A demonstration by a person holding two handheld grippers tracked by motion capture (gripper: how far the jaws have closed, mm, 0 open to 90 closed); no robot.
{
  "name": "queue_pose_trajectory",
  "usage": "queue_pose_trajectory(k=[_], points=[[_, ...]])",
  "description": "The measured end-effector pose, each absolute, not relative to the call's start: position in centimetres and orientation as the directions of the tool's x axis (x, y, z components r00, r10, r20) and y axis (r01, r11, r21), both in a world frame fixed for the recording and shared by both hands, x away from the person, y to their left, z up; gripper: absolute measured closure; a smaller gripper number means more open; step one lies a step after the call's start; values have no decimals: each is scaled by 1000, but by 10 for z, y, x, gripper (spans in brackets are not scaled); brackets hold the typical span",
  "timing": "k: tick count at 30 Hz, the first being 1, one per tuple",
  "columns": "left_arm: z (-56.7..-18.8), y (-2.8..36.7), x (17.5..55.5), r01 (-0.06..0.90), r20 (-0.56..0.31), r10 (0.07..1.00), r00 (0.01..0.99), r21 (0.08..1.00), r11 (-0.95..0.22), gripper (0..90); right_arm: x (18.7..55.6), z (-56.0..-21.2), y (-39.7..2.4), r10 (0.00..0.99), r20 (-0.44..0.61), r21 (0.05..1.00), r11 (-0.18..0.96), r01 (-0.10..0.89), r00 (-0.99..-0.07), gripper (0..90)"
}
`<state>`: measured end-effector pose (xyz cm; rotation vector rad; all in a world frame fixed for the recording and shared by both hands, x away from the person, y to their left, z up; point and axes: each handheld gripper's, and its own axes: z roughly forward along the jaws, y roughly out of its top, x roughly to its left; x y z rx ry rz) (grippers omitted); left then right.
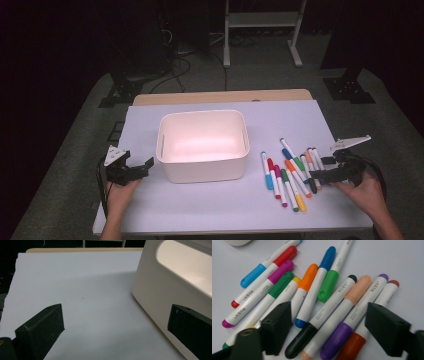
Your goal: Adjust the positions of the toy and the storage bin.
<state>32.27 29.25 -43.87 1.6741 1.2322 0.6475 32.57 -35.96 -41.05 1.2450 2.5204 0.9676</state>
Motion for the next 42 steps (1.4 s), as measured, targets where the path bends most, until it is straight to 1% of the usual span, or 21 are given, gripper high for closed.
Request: queue_pose_trajectory(k=[1, 3, 5, 8, 9, 10, 11, 12, 15, 16, 17, 18, 19, 20, 21, 26, 30, 35, 39, 42], points=[[-439, 293, 323, 439, -106, 928, 357, 896, -67, 0, 327, -411, -361, 766, 131, 614, 436, 658, -630, 223], [-439, 293, 323, 440, -107, 928, 357, 896, -65, 0, 331, -412, -365, 775, 130, 606, 431, 669, -618, 261], [-439, 293, 323, 444, -105, 929, 356, 893, -69, 0, 334, -413, -369, 783, 127, 600, 428, 675, -609, 279], [-440, 293, 323, 446, -103, 929, 354, 892, -71, 0, 338, -417, -376, 796, 130, 590, 417, 692, -591, 356], [-440, 293, 323, 448, -102, 930, 354, 891, -73, 0, 338, -417, -376, 796, 130, 590, 417, 692, -591, 356], [-440, 293, 323, 448, -102, 930, 353, 891, -72, 0, 339, -418, -378, 798, 133, 587, 415, 695, -588, 377], [-440, 293, 323, 449, -103, 930, 352, 891, -71, 0, 340, -419, -379, 801, 127, 582, 418, 697, -586, 416], [-440, 293, 323, 449, -103, 930, 352, 891, -71, 0, 340, -419, -379, 801, 127, 582, 418, 697, -586, 416], [-440, 294, 322, 450, -105, 932, 347, 891, -67, 0, 343, -420, -383, 810, 125, 578, 410, 706, -573, 469], [-440, 294, 322, 449, -106, 932, 346, 891, -65, 0, 344, -421, -385, 813, 126, 576, 406, 710, -568, 502], [-440, 294, 322, 449, -108, 932, 345, 891, -62, 0, 344, -421, -385, 813, 126, 576, 406, 710, -568, 502], [-440, 294, 322, 449, -109, 933, 343, 891, -61, 0, 345, -421, -386, 819, 125, 571, 402, 716, -560, 530], [-441, 294, 322, 450, -108, 933, 342, 891, -62, 0, 345, -421, -386, 819, 125, 571, 402, 716, -560, 530], [-440, 295, 322, 450, -106, 934, 342, 891, -63, 0, 346, -423, -388, 823, 124, 566, 400, 721, -554, 556], [-440, 295, 322, 450, -106, 934, 342, 891, -63, 0, 346, -423, -388, 823, 124, 566, 400, 721, -554, 556], [-440, 295, 322, 451, -103, 934, 341, 890, -66, 0, 348, -427, -387, 829, 115, 545, 408, 733, -547, 611], [-440, 295, 322, 452, -103, 935, 339, 890, -65, 0, 349, -429, -385, 834, 105, 531, 413, 739, -542, 621], [-440, 296, 322, 451, -105, 936, 337, 890, -62, 0, 351, -432, -381, 845, 61, 514, 430, 742, -532, 648], [-440, 296, 322, 451, -104, 936, 337, 890, -63, 0, 351, -434, -379, 857, 45, 511, 422, 749, -514, 660], [-440, 295, 322, 451, -105, 936, 337, 891, -63, 0, 350, -434, -378, 870, 24, 508, 414, 755, -493, 695]])
